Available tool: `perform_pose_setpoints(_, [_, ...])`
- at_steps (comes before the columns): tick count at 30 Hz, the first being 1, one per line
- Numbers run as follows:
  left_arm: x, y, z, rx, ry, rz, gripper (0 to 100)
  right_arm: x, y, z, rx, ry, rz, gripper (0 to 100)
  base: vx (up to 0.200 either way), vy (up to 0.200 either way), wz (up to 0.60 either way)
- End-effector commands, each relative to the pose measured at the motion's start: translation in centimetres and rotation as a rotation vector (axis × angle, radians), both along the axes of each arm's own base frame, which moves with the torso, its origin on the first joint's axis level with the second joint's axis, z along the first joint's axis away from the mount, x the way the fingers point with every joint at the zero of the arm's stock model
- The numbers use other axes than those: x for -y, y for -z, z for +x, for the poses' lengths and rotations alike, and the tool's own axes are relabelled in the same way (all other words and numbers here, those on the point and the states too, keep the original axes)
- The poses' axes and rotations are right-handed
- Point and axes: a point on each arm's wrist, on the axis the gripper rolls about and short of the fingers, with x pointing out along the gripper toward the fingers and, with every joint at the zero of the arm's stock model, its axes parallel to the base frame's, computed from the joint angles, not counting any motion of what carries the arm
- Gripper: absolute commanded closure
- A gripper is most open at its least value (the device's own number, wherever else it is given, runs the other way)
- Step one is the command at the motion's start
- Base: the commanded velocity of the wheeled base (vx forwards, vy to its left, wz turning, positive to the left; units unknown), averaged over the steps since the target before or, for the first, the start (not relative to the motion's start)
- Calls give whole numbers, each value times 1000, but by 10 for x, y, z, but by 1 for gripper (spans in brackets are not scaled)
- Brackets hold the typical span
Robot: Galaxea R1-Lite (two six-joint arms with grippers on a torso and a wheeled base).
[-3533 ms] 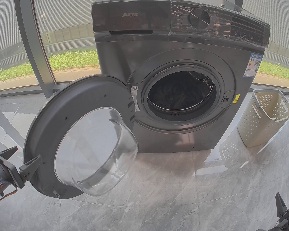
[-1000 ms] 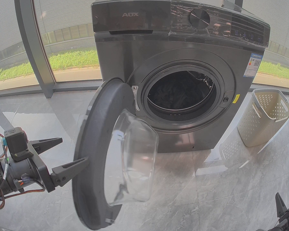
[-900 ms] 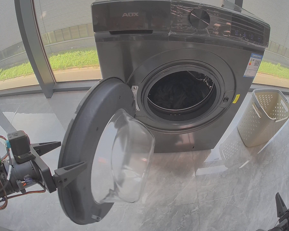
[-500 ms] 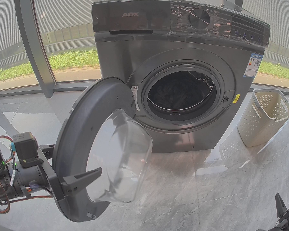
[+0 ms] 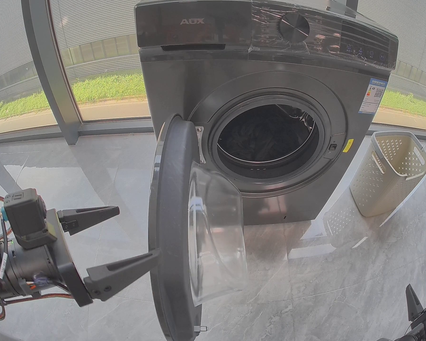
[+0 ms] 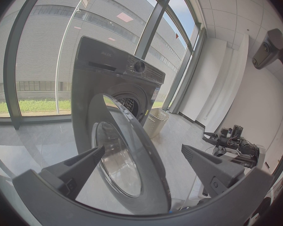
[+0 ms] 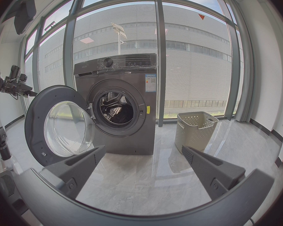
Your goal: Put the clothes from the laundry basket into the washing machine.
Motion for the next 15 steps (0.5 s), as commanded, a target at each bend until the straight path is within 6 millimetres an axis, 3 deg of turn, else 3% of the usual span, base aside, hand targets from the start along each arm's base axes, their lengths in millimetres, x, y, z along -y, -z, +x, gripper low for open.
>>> perform_pose_setpoints(1, [-12,0,0,18,-72,1,0,0,5,0,0,-2,0,0,0,0,0])
perform_pose_setpoints(9, [-18,23,23,-49,-174,103,0,0,5,0,0,0,0,0,0,0,0])
perform_pose_setpoints(15, [-5,26,35,-70,-139,121,0,0,5,0,0,0,0,0,0,0,0])
